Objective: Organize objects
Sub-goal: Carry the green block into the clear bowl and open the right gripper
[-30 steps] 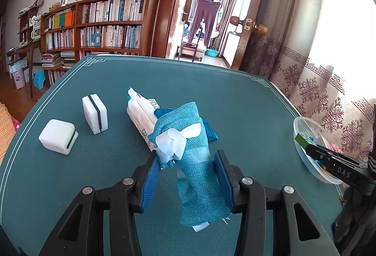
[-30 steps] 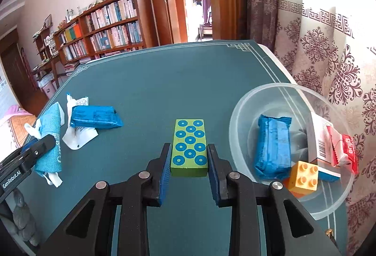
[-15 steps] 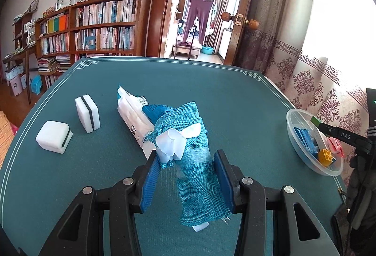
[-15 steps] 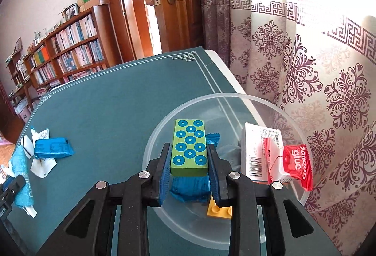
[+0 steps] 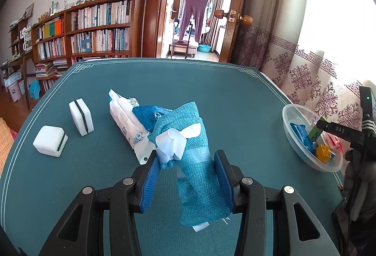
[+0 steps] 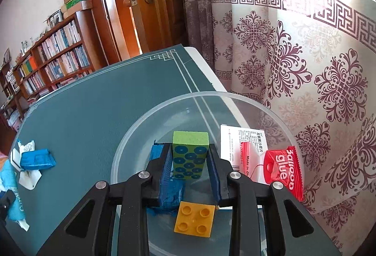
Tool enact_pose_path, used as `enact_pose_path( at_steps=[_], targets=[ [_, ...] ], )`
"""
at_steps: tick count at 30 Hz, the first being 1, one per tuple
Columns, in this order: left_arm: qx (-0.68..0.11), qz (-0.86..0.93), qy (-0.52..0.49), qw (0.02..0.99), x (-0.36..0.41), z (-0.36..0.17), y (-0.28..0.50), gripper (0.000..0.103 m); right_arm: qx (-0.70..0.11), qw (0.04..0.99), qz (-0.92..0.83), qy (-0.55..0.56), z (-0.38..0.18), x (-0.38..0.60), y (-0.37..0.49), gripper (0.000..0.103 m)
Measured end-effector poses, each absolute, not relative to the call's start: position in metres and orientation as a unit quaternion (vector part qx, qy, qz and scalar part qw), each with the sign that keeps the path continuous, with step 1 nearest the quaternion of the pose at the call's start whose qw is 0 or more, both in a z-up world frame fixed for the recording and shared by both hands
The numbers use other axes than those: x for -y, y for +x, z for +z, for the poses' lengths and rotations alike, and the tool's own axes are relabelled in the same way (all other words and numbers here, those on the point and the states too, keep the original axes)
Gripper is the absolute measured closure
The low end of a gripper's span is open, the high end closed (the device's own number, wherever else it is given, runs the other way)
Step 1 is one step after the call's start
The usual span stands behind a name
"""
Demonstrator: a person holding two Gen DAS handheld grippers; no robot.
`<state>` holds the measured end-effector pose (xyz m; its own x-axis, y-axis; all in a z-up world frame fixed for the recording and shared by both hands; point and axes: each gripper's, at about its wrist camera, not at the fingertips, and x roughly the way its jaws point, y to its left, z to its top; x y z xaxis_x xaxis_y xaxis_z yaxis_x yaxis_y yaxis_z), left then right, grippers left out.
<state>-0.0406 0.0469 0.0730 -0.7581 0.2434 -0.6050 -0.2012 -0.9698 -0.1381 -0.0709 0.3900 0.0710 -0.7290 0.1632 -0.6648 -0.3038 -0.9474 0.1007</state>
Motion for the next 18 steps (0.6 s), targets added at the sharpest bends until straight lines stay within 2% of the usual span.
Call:
enact_pose_path(
  at_steps=[18],
  targets=[
    [-0.016,0.929,-0.33,0.168,-0.106,0.08,-0.039,0.054,-0.124,0.09,0.939,-0.308,0.09,-0.398,-0.015,0.072]
  ],
)
